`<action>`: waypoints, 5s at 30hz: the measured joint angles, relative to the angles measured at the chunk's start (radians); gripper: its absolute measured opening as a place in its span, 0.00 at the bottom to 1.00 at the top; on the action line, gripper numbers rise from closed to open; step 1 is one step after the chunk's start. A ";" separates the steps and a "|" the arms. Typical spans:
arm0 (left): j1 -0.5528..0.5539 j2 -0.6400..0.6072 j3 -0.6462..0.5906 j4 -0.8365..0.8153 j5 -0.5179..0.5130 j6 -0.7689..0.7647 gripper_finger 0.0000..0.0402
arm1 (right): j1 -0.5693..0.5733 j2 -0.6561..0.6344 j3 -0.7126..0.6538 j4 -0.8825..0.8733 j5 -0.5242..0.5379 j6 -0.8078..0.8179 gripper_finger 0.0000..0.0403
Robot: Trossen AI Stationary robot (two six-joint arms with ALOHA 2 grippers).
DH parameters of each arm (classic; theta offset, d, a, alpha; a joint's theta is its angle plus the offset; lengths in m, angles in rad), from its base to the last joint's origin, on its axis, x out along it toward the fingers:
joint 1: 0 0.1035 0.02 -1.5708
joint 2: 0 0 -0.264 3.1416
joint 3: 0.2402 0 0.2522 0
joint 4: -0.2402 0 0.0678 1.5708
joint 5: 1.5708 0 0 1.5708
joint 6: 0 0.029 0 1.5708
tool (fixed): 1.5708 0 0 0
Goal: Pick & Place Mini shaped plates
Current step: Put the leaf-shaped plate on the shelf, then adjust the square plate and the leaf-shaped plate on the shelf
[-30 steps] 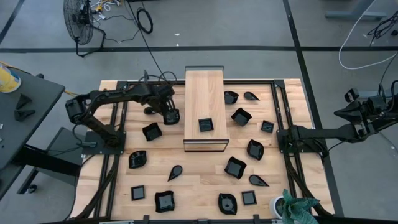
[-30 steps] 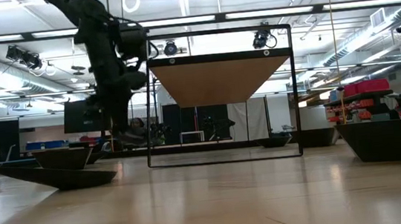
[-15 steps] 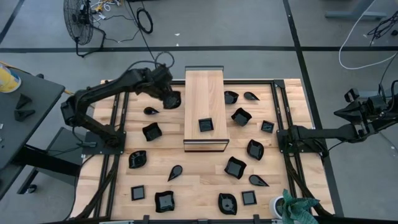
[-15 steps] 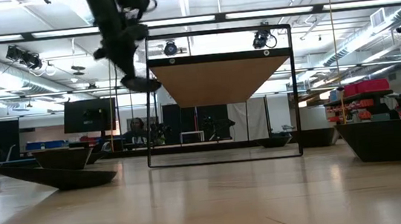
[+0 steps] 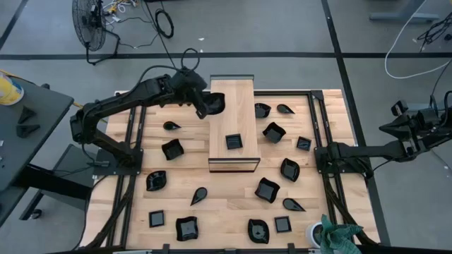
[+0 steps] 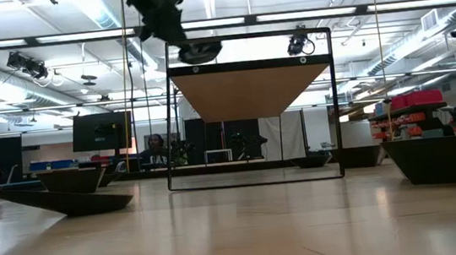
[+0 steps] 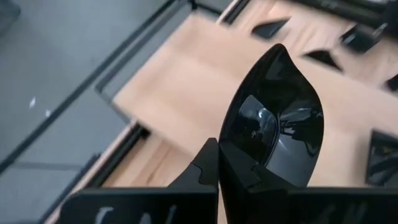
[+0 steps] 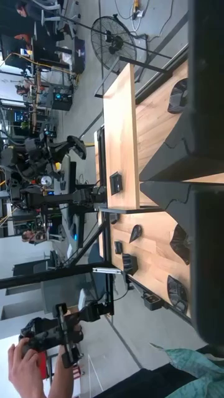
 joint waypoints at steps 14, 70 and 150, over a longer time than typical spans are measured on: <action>-0.032 0.097 0.000 0.197 0.117 0.072 0.00 | 0.000 0.000 0.000 0.000 0.000 0.000 0.03; -0.022 0.232 -0.001 0.191 0.289 0.141 0.01 | 0.000 0.000 0.000 0.000 0.000 0.000 0.03; -0.054 0.232 0.022 0.159 0.255 0.054 0.30 | 0.000 0.000 0.000 0.000 0.000 0.000 0.03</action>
